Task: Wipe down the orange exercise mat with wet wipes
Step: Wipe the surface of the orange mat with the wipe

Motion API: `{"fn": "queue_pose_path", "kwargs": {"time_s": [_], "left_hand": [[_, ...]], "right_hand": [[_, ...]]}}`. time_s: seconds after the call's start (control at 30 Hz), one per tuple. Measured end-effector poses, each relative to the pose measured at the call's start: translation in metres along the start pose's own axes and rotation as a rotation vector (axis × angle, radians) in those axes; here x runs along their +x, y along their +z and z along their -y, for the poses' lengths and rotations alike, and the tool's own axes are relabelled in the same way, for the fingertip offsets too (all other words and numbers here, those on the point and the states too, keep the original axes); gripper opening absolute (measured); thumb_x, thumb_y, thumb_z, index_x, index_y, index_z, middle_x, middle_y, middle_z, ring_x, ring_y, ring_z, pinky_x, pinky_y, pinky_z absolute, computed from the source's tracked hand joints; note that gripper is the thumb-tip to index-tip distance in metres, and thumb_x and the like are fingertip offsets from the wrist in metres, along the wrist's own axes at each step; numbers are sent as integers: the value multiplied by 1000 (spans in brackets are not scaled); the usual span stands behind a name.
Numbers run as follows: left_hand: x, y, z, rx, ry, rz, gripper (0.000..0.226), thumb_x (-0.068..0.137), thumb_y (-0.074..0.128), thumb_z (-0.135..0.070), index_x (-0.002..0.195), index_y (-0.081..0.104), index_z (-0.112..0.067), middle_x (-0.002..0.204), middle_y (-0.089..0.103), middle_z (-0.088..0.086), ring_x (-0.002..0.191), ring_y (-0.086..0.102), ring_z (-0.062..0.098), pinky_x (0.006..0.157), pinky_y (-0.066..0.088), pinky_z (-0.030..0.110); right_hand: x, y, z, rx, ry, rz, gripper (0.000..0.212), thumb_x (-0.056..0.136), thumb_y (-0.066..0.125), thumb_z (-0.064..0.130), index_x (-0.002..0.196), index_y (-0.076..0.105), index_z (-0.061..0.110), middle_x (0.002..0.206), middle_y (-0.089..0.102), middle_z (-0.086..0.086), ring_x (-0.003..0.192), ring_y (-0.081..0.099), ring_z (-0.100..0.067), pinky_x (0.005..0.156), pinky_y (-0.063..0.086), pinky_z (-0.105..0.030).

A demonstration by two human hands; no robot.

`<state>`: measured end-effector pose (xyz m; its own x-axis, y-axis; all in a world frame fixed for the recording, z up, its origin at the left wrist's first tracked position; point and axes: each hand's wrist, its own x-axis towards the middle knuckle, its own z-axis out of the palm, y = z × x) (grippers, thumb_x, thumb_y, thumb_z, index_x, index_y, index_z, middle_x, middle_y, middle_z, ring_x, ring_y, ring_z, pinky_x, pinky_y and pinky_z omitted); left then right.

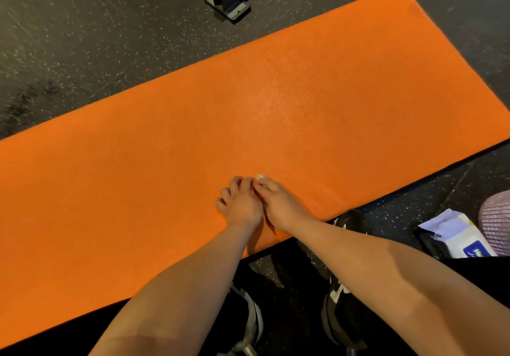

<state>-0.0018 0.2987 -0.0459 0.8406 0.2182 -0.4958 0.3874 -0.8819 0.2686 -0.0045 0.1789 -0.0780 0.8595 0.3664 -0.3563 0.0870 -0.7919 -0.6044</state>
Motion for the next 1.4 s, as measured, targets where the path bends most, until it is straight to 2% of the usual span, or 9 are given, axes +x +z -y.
{"fn": "queue_pose_path", "kwargs": {"time_s": [0.1, 0.17, 0.27, 0.5, 0.73, 0.97, 1.17, 1.3, 1.4], "left_hand": [[6, 0, 1, 14, 13, 38, 49, 103, 36, -26, 149, 34, -41, 165, 11, -9, 146, 11, 25, 114, 12, 48], [6, 4, 3, 18, 28, 62, 51, 104, 34, -28, 153, 28, -40, 167, 3, -9, 150, 3, 25, 116, 5, 52], [3, 11, 7, 40, 53, 41, 51, 105, 31, -33, 155, 23, -40, 168, 1, -9, 150, 1, 24, 117, 2, 53], [6, 15, 13, -44, 58, 38, 47, 107, 27, -37, 154, 27, -41, 168, 4, -11, 150, 3, 20, 118, 3, 48], [5, 15, 15, 44, 83, 76, 52, 106, 30, -36, 156, 20, -40, 169, -3, -8, 151, 0, 24, 118, 4, 51], [7, 11, 15, -11, 65, 112, 51, 106, 30, -38, 156, 22, -44, 168, -2, -12, 151, 0, 21, 119, 2, 49], [6, 7, 12, 23, 52, 130, 50, 106, 30, -39, 156, 20, -44, 168, -4, -11, 151, -1, 22, 120, 1, 48], [5, 8, 11, -4, 50, 121, 50, 107, 31, -38, 155, 22, -44, 168, -2, -11, 152, 0, 22, 120, 2, 47], [4, 9, 15, -34, 58, 80, 50, 106, 33, -38, 155, 26, -44, 168, 1, -12, 152, 1, 21, 119, 1, 47]], "right_hand": [[6, -13, -16, -189, -3, -51, 55, 107, 39, 11, 160, 27, 19, 168, 17, 4, 156, 4, -21, 127, 1, -42], [9, -23, -25, -238, 164, -153, 64, 103, 38, 5, 162, 17, 20, 170, 8, 4, 156, -5, -18, 124, -7, -41], [14, -23, -23, -164, 370, -216, 64, 103, 35, 8, 162, 12, 16, 170, 1, 0, 156, -6, -17, 127, -2, -43], [12, -4, -2, -118, -38, 27, 56, 108, 34, 21, 162, 18, 22, 169, 10, 5, 156, 1, -11, 127, -2, -39], [15, -28, -19, -122, 346, -193, 59, 105, 37, 12, 161, 19, 13, 170, 7, -1, 156, -2, -16, 125, -4, -40], [18, -21, 0, -102, 37, 41, 57, 106, 37, 13, 161, 22, 18, 169, 11, 3, 156, 3, -15, 126, -1, -42], [9, -36, -30, -120, 408, -188, 66, 103, 35, 6, 163, 9, 16, 170, -4, 1, 156, -8, -16, 123, -9, -42], [10, -15, -6, -26, 164, -71, 59, 104, 37, 5, 161, 19, 9, 170, 6, -8, 157, 1, -22, 122, -5, -32], [8, -16, -2, -73, -8, 91, 58, 107, 34, 10, 162, 17, 15, 170, 4, 0, 156, -2, -17, 126, -5, -41]]}}
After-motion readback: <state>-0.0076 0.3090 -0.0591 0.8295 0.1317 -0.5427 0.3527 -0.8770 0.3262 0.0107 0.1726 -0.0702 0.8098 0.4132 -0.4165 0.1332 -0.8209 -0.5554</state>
